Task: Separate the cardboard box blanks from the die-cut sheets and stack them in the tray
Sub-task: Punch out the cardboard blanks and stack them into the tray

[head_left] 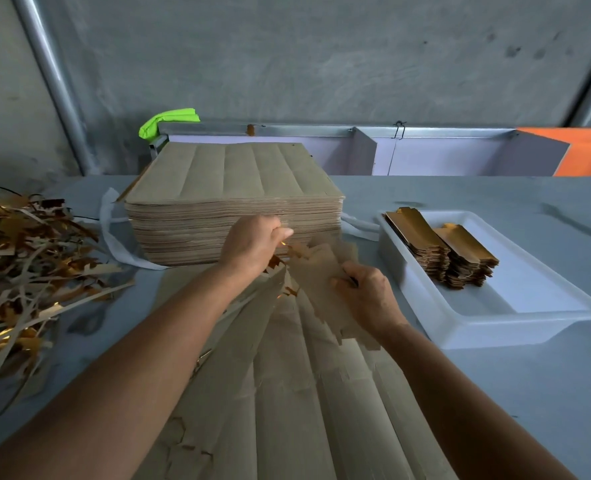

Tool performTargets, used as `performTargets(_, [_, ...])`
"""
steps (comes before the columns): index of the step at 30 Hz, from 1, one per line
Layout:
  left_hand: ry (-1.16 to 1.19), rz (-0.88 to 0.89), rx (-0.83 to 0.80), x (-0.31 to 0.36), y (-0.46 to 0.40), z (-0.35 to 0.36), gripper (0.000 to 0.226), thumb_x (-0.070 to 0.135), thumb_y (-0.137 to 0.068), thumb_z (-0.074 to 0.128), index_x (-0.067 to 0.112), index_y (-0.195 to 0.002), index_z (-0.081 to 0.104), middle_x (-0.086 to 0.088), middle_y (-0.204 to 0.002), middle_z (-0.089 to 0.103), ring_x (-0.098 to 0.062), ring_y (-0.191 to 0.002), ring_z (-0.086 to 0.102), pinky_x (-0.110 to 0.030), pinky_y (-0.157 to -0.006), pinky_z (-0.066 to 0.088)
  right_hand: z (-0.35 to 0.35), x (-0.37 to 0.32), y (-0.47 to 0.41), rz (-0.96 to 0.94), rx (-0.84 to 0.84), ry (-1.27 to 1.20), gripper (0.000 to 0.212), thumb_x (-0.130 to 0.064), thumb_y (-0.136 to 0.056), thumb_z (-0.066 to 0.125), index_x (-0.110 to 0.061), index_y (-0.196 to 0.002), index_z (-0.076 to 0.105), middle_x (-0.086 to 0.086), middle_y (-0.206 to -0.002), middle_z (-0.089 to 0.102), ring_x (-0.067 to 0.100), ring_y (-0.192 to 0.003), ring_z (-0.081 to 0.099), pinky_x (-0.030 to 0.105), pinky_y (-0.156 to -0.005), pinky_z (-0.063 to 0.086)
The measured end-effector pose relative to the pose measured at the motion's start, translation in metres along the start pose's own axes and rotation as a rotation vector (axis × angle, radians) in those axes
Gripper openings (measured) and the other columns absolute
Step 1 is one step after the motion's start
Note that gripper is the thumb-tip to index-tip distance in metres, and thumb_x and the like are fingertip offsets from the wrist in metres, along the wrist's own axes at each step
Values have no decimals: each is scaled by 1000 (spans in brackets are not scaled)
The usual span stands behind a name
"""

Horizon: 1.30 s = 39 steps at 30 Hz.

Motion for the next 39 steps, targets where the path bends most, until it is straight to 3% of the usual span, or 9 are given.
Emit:
performTargets(5, [8, -179, 196, -41, -5, -20, 40, 30, -97, 49, 6, -65, 51, -13, -68, 57, -28, -66, 50, -36, -57, 26, -10, 33, 0, 225, -18, -224, 10, -15, -94, 56, -10, -94, 64, 9, -98, 65, 26, -85, 66, 37, -66, 58])
performTargets(9, [61, -426, 335, -84, -5, -31, 42, 29, -98, 44, -5, -83, 63, -17, -77, 57, -30, -73, 50, -34, -61, 26, -27, 45, 2, 298, 89, -421, 10, -16, -94, 55, -21, -88, 61, 1, -89, 65, 17, -79, 64, 28, -55, 52])
performTargets(16, [781, -873, 526, -117, -7, -16, 36, 22, -98, 41, -8, -98, 61, -25, -103, 66, -39, -96, 64, -49, -77, 52, -50, 48, 2, 291, 159, -616, 27, -14, -95, 52, -27, -119, 52, -1, -111, 61, 20, -101, 58, 43, -80, 48])
performTargets(19, [917, -836, 495, -91, -24, -6, 37, 21, -101, 37, 6, -70, 49, -8, -68, 55, -21, -60, 57, -29, -49, 46, -52, 48, 6, 279, 157, -643, 32, -13, -95, 52, -29, -124, 49, -4, -112, 59, 18, -101, 57, 41, -78, 46])
performTargets(25, [1129, -813, 419, -47, -33, 6, 32, 19, -102, 38, 9, -73, 45, -3, -65, 49, -10, -54, 49, -19, -51, 51, -46, 50, 16, 270, 144, -621, 24, -13, -94, 55, -34, -105, 51, -4, -103, 60, 19, -95, 58, 34, -69, 49])
performTargets(28, [1102, -747, 186, -33, -26, 15, 20, 23, -101, 42, 5, -102, 50, -8, -98, 56, -18, -76, 62, -29, -71, 57, -36, 53, 23, 277, 101, -615, 24, -14, -94, 55, -35, -103, 51, -4, -104, 61, 18, -95, 59, 34, -73, 50])
performTargets(32, [781, -608, -60, -40, 1, 20, 45, 26, -97, 51, 9, -136, 36, -6, -137, 44, -24, -77, 61, -34, -66, 53, -19, 55, 33, 311, 45, -625, 37, -13, -93, 56, -32, -124, 47, -2, -114, 58, 20, -102, 58, 40, -83, 51])
performTargets(35, [242, -393, -148, -53, 24, 14, 62, 30, -84, 70, 8, -135, 43, -10, -140, 46, -29, -113, 56, -38, -89, 50, -11, 56, 40, 356, 52, -648, 39, -13, -94, 56, -32, -126, 45, -3, -109, 58, 18, -96, 59, 34, -73, 50])
performTargets(39, [-104, -233, -395, -53, 64, 44, 80, 54, -69, 75, 14, -133, 47, -8, -136, 46, -26, -125, 44, -37, -102, 40, -7, 56, 46, 412, 74, -653, 41, -13, -94, 55, -30, -130, 43, -6, -102, 56, 14, -87, 57, 34, -69, 47])
Point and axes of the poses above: each hand's wrist, its own y-axis away from the middle knuckle, its own z-axis out of the palm, x = y × z, the point moved 8 cm from there along -y, towards the middle knuckle
